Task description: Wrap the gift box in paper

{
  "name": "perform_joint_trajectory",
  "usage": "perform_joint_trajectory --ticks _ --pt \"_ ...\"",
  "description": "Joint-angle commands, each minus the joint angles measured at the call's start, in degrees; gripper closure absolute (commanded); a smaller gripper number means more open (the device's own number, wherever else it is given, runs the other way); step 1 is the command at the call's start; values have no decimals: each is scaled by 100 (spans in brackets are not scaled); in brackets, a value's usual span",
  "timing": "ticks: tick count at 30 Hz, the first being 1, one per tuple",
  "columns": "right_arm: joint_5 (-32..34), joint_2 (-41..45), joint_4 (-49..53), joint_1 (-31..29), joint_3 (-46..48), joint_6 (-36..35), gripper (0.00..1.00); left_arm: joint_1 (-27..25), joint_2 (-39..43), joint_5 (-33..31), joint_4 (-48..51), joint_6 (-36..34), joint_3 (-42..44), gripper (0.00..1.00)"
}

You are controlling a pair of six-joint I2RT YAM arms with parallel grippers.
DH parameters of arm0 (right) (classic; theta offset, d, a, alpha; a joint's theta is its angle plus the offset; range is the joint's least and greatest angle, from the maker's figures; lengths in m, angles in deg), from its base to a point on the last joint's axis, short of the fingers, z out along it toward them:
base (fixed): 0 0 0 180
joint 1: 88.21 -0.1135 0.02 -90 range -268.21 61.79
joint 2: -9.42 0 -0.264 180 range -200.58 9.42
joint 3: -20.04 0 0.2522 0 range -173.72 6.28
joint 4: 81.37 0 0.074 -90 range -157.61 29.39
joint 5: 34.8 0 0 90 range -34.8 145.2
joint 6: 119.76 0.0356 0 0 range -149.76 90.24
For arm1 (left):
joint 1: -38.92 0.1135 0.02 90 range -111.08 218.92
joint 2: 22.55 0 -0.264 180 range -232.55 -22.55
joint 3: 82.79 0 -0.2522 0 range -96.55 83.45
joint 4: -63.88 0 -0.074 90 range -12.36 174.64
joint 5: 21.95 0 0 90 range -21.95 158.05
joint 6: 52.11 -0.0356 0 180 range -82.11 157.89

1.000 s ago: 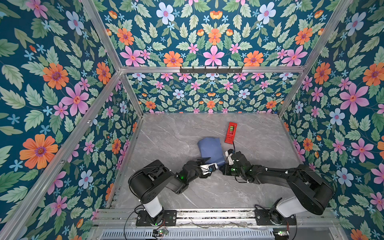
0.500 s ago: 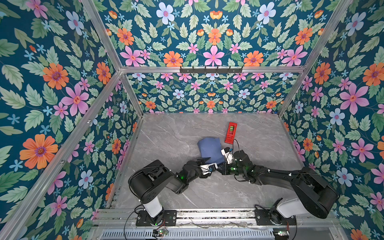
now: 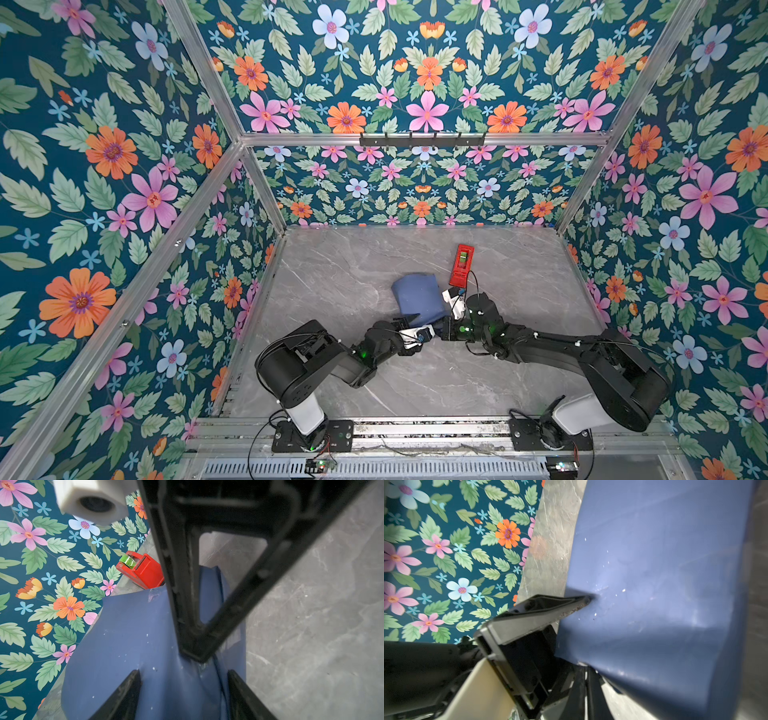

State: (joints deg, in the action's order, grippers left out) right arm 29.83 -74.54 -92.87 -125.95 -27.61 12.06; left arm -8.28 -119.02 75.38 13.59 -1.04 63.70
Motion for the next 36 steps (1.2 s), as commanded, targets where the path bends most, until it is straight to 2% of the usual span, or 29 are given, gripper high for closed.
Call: perform_joint_trajectory --ticks 1,4,6,9,12,14,15,17,19,20,21,23,26,29,32,36 --pt "-253 191 -246 127 84 131 91 2 68 6 249 125 7 30" --pt "-539 428 -257 370 234 199 90 3 222 14 244 246 -11 24" --pt "-577 613 76 501 236 73 87 7 394 39 235 404 -20 18" --pt "-298 877 802 658 131 -151 78 5 740 153 268 762 -38 11" --pt "296 1054 1229 741 32 -195 66 9 1218 229 334 1376 18 7" --pt "883 1041 1712 742 -172 -242 57 5 1611 65 331 2241 146 5" --pt "1097 991 1892 749 -286 -273 52 3 1776 -204 353 2617 215 5" --pt "1238 768 2043 763 -538 -381 42 13 2117 -1082 712 3857 292 5" --pt "1103 440 2080 765 -839 -474 37 87 2413 -1842 1813 5135 94 7" --pt "985 228 2135 768 -1023 -527 36 172 2488 -2022 2551 5951 -111 8" --pt "913 0 2255 763 -1228 -580 35 295 2488 -1948 3119 6540 -307 8" --pt "878 -392 2470 782 -1531 -635 34 458 2379 -1663 3693 7267 -563 10" --pt "735 -837 2556 856 -1753 -638 34 629 2067 -1165 3796 7846 -750 11" --pt "481 -999 2412 882 -1730 -599 35 747 1611 -657 3810 8065 -1015 12" --pt "93 -946 2123 875 -1514 -564 42 747 1230 -4 3700 8095 -1225 19" --pt "-459 -749 1638 856 -1043 -323 53 632 1054 660 3124 8386 -1055 27"
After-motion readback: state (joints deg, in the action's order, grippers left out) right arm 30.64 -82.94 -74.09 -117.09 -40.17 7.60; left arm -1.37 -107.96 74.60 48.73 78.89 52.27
